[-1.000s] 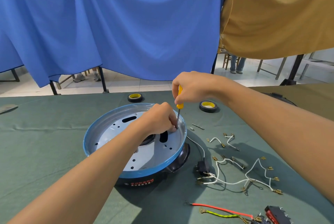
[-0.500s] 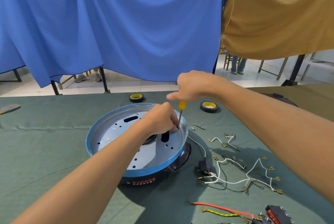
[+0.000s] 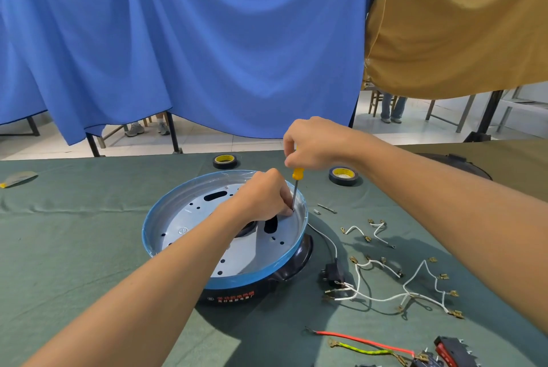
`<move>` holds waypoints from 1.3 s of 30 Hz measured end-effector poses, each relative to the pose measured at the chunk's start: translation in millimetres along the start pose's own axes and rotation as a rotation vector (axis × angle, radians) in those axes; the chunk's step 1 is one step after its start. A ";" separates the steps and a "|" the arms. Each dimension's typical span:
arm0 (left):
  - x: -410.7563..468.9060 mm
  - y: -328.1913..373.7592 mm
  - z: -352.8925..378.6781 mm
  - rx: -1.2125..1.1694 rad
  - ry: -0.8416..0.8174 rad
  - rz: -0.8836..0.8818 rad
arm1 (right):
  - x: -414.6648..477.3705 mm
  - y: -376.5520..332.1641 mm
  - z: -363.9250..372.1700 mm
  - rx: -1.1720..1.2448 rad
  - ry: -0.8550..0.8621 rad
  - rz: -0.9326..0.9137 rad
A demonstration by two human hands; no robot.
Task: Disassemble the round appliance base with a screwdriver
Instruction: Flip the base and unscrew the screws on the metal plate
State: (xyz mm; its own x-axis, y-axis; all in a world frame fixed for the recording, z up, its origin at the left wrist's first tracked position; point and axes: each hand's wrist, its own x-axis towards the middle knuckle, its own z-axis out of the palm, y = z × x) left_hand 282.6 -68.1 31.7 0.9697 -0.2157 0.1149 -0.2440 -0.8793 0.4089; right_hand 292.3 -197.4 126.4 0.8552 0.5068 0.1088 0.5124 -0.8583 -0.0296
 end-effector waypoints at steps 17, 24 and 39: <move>-2.2 8.6 6.6 0.350 0.062 0.037 | 0.2 0.0 -4.6 0.043 -0.028 -0.026; -0.8 10.8 2.4 0.227 0.117 -0.035 | -2.3 1.5 -15.5 0.132 0.085 0.025; -6.9 12.1 -34.6 -0.020 0.234 -0.104 | -16.2 42.1 -31.4 1.607 0.377 0.165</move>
State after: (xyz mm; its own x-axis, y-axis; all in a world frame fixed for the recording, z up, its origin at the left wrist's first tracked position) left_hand 272.5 -62.6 67.2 0.9608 -0.0181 0.2765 -0.1453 -0.8826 0.4471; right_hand 297.5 -244.3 154.6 0.9618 0.1723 0.2126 0.1818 0.1783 -0.9670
